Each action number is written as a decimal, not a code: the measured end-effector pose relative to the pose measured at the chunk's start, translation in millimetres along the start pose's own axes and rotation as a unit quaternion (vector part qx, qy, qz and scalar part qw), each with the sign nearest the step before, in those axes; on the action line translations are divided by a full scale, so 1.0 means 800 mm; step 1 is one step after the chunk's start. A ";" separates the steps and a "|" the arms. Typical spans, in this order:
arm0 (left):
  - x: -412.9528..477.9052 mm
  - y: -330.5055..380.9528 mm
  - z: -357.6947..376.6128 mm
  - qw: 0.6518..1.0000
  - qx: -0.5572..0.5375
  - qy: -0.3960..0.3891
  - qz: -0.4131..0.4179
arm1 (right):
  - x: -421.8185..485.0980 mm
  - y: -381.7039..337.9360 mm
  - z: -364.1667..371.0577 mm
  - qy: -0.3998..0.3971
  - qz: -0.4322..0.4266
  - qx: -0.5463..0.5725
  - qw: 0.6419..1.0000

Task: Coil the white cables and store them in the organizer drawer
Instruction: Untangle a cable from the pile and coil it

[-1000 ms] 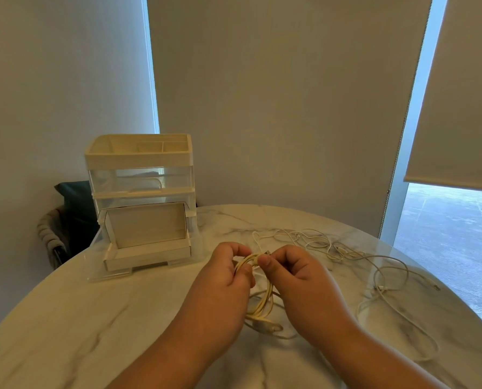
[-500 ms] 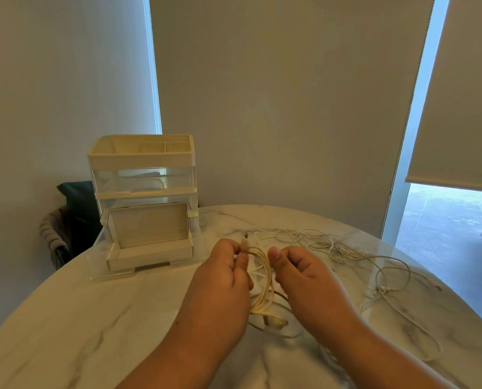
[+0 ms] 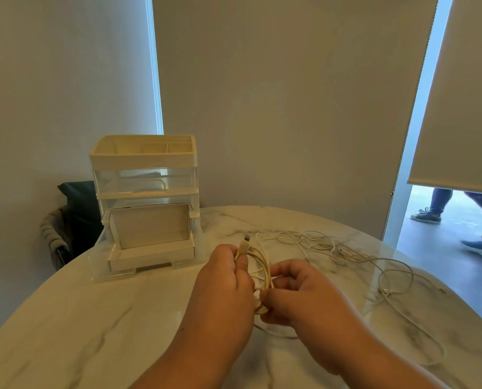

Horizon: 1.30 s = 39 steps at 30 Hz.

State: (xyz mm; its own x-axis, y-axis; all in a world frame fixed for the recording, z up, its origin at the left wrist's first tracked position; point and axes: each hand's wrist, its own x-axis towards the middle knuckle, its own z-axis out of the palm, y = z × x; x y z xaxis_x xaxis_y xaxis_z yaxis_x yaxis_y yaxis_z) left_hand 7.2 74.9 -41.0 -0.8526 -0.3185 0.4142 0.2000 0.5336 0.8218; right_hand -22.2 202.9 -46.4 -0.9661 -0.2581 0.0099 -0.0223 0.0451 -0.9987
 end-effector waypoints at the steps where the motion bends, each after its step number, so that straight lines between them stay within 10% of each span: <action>1: 0.000 0.000 0.002 1.000 0.007 -0.005 -0.002 | 0.000 0.001 0.001 0.013 -0.008 0.013 1.000; 16: 0.003 -0.003 0.002 0.995 0.092 -0.030 -0.008 | 0.006 0.012 0.019 0.139 -0.088 0.101 0.981; 39: 0.006 -0.006 -0.004 0.997 0.017 -0.047 -0.057 | 0.008 0.001 0.003 -0.084 -0.005 0.242 0.966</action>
State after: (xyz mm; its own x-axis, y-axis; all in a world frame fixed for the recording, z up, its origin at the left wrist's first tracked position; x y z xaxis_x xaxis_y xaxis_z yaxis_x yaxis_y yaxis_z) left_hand 3.7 68.1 -41.5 -0.9107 -0.3046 0.2789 0.0839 0.5249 0.8470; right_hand -27.7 198.7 -47.2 -0.9100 -0.4113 0.0525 0.1310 -0.4053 -0.9048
